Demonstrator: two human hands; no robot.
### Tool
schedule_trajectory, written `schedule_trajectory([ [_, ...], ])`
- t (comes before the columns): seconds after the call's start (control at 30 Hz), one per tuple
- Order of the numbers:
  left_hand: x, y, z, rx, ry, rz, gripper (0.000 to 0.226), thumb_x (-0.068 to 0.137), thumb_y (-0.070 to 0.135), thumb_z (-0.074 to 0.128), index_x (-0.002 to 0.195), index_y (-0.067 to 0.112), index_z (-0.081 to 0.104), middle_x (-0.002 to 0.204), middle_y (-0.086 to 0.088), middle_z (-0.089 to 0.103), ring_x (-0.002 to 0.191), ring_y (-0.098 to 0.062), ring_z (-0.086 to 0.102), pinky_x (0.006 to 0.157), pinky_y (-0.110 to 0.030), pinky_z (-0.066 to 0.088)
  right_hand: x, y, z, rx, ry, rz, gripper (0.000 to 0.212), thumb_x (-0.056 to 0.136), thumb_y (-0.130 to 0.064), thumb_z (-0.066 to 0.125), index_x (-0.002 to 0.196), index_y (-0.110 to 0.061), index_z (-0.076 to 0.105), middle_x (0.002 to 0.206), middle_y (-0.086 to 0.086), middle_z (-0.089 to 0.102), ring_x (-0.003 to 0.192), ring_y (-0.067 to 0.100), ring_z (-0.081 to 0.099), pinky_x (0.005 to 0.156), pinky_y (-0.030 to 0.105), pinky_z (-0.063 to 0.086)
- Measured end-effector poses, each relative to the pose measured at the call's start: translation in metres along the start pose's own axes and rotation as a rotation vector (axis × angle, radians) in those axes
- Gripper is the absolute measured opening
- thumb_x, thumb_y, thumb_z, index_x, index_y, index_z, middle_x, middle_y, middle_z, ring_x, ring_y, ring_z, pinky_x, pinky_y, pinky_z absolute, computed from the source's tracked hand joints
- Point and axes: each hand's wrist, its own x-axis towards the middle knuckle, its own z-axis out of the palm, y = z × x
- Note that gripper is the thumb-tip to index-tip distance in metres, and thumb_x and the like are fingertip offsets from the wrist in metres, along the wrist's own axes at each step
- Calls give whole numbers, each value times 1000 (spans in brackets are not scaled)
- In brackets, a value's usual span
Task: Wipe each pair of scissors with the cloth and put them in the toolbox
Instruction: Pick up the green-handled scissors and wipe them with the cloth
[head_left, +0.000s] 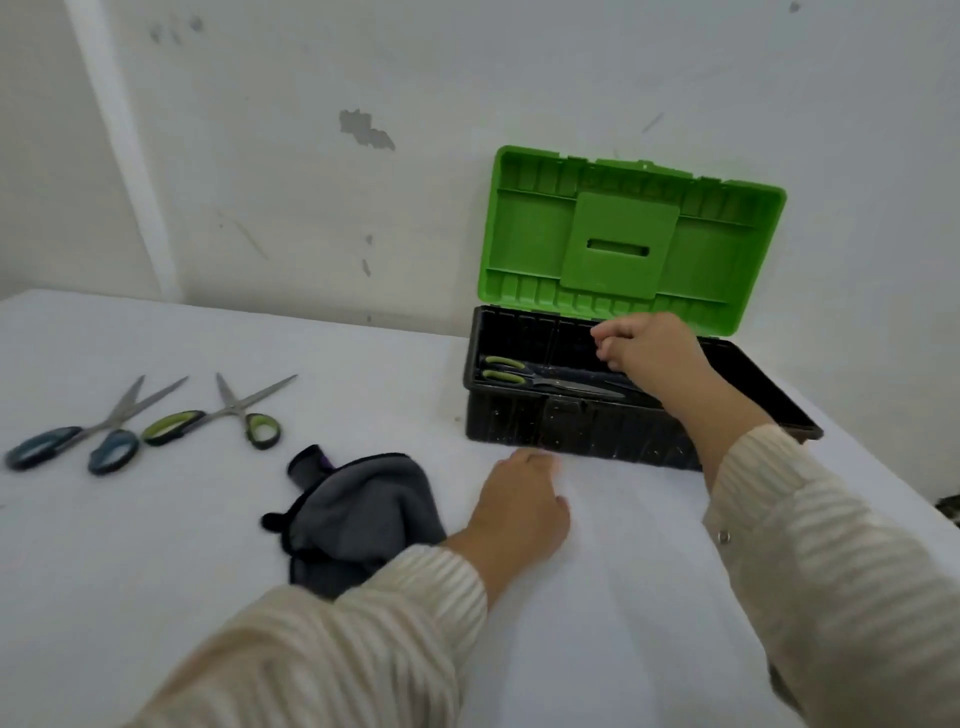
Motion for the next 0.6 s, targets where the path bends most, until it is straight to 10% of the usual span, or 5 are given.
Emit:
schedule_trajectory([
  [0.07, -1, -2, -23, -258, 52, -134, 40, 88, 4, 48, 126, 16, 55, 135, -4, 50, 119, -21, 52, 80, -15, 37, -27, -21, 22, 234, 26, 30, 23, 81, 3, 51, 93, -5, 68, 78, 8, 67, 75, 25, 67, 74, 37, 56],
  [0.2, -15, -23, -84, -295, 290, -143, 47, 78, -6, 45, 116, 14, 62, 122, -7, 62, 114, -22, 58, 92, -23, 41, -74, -54, 78, 348, -152, 95, 23, 83, 6, 49, 100, 6, 63, 63, 9, 58, 44, 8, 55, 45, 22, 49],
  [0.4, -38, -112, -161, -80, 426, -326, 48, 85, -3, 42, 130, 12, 51, 140, -10, 46, 127, -26, 46, 102, -30, 37, -114, -90, 160, -108, -408, -90, 44, 89, -16, 47, 133, -14, 45, 141, 8, 44, 128, 24, 42, 106, 29, 31],
  [0.6, -49, -187, -206, 598, 302, -456, 41, 89, 12, 40, 130, 12, 45, 135, -10, 47, 126, -32, 39, 103, -39, 33, -140, -93, 176, -123, -204, -95, 26, 86, -13, 44, 106, -18, 60, 116, 5, 51, 95, 21, 53, 77, 26, 43],
])
